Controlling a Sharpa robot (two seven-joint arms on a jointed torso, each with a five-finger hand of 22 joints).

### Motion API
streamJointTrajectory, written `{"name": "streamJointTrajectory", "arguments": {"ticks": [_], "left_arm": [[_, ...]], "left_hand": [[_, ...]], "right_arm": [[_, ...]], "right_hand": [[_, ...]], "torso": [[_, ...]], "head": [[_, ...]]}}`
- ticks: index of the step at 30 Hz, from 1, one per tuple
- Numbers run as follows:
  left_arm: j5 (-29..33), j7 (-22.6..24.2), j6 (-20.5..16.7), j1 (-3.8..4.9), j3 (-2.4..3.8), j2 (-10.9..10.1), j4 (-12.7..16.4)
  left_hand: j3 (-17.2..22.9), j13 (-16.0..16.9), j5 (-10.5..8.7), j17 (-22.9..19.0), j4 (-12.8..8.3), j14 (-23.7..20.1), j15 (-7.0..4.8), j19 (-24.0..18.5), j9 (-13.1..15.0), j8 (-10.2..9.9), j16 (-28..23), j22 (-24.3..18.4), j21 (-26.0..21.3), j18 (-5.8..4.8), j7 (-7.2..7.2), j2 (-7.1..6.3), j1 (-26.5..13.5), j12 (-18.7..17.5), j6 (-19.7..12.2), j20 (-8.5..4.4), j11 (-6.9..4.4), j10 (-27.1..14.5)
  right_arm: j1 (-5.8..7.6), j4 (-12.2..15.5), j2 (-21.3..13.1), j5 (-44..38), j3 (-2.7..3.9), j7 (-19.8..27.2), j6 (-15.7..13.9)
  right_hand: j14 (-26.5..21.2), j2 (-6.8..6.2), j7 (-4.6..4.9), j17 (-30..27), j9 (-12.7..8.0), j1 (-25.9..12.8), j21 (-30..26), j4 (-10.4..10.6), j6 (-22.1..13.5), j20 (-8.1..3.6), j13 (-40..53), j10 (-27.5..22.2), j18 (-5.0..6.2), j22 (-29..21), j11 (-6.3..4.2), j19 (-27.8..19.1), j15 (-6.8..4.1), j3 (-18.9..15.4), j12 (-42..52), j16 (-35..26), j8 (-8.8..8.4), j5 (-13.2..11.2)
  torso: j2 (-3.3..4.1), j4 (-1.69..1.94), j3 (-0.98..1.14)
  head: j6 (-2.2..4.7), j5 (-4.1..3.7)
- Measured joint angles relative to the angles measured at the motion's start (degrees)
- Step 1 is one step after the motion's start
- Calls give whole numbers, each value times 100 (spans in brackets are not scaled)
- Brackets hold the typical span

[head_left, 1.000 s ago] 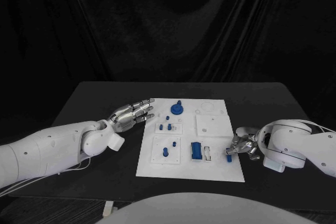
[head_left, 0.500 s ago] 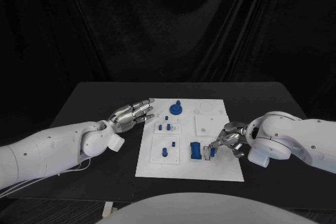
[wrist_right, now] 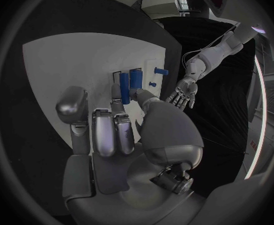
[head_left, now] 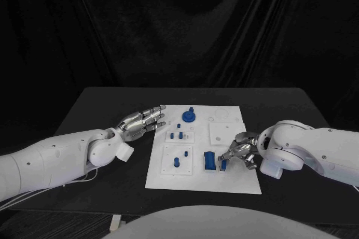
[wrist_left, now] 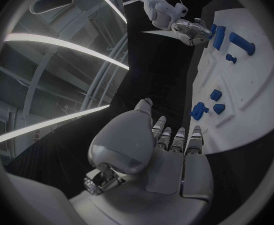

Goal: Assemble the parts on the task board

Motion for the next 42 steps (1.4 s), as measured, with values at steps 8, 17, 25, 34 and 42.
{"name": "streamJointTrajectory", "arguments": {"ticks": [8, 17, 25, 34, 42], "left_arm": [[0, -4, 8, 0, 2, 7, -4], [0, -11, 17, -1, 0, 15, -6], [0, -20, 21, -1, 0, 11, -7], [0, -34, 25, -2, 2, 15, -17], [0, -57, 34, -3, 0, 23, -35]], "left_hand": [[0, 1, 0, 1, 0, 0, 0, 0, 0, 0, 0, 0, 0, 0, 0, 0, 0, 0, 0, 0, 0, 0], [0, 1, 0, 3, 0, 0, 0, 0, 0, 0, 0, 0, 0, 0, 0, 0, 0, 0, 0, 0, 0, 0], [0, 2, 0, 3, 0, 0, 0, 0, 0, 0, 0, 0, 0, 0, 0, 0, 0, 0, 0, 0, 0, 0], [16, 2, 0, -2, -16, 0, 0, 0, 0, 0, 0, -6, 0, 0, 0, 0, 0, 0, 0, 0, 0, 0], [16, 3, 0, -1, -16, 0, 0, 0, -1, 0, 0, -6, 0, 1, 0, 0, 0, 0, 0, 0, 0, 0]], "right_arm": [[-24, -58, 19, -312, 1, -8, 69], [-68, -85, 65, -543, 2, -9, 121], [-80, -99, 91, -643, 2, -8, 146], [-81, -93, 100, -681, 2, -4, 152], [-82, -71, 91, -693, 2, -4, 153]], "right_hand": [[0, -1, 1, 11, 6, -46, 0, -87, 0, 0, -1, 0, -1, 5, 0, 0, 1, 87, 0, 0, 18, -162], [-3, -15, -14, 10, 12, -137, 0, -291, -16, 0, -1, -9, 0, 4, 9, 0, 14, 290, 0, -1, 35, -497], [-4, 14, -11, 10, -1, -210, 0, -332, -29, 0, -2, -9, -1, 3, 9, 0, 15, 331, 0, -1, 35, -626], [-4, 37, -12, 1, -7, -293, 0, -354, -27, 0, -2, -9, -1, 3, 10, 0, 15, 389, 0, -1, 63, -627], [-4, 60, -32, -11, -16, -377, -1, -289, -7, 0, -3, -9, -1, 3, 9, 0, 16, 369, 0, -1, 64, -648]], "torso": [[-2, -2, 0], [-4, -3, 0], [-4, -3, 0], [-4, -4, 0], [-4, -3, 0]], "head": [[0, 10], [0, 41], [0, 58], [0, 64], [0, 69]]}}
